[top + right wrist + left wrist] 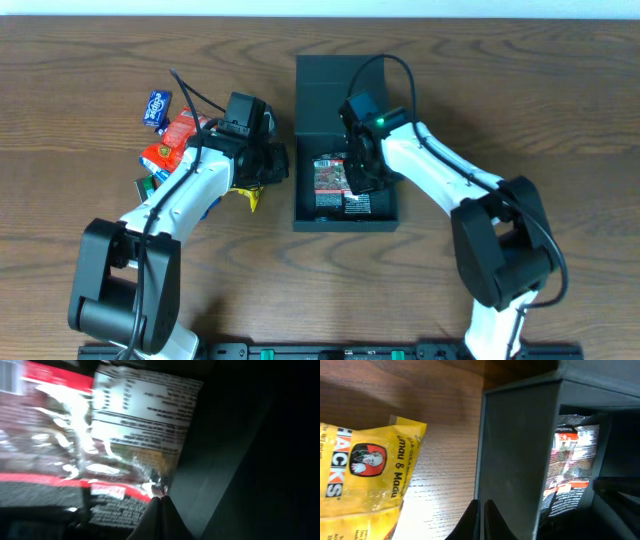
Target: Pack container
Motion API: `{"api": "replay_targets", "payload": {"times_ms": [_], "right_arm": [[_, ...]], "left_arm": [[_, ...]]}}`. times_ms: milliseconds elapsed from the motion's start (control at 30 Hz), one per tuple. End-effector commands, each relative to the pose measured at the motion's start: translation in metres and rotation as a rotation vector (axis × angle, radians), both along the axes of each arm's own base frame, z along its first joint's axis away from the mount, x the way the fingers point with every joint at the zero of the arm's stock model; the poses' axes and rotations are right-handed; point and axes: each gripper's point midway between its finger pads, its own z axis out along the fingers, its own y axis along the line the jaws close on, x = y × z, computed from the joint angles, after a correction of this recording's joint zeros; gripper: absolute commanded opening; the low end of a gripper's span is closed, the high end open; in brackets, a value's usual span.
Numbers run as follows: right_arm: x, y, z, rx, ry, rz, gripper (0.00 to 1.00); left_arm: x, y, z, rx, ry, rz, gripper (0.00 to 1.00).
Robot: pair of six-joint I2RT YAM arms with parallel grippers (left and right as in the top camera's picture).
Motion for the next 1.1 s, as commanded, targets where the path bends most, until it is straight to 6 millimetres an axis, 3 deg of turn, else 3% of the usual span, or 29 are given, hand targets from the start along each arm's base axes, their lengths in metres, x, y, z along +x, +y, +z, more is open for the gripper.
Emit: {"api": "replay_targets", "payload": {"times_ms": [0,200,633,733,1067], "right_arm": [[-0.001,-0.003,-0.01,-0.04,0.005,-0.017,0.02],[-0.001,0.002,-0.024,-0.045,0.017,-0.006,0.02],[-0.009,0.044,-0.024,0.014,-0.018,0.084,0.02],[-0.007,0.042,-0.021,0.013,-0.02,0.078,0.02],[0.027,0.01,0.014,-0.118,-0.199,-0.016,0.02]], "left_arm": [[-0.003,-0.001,-0.004,-0.008,0.019,0.005,0.06],[-0.003,-0.002,-0.01,-0.009,0.031,0.002,0.06],[-0.005,-0.014,-0.021,-0.07,0.072,-0.022,0.06],[-0.003,-0.014,-0.021,-0.072,0.065,-0.023,0.06],[-0.001,-0.014,-0.02,-0.073,0.057,-0.022,0.06]]}}
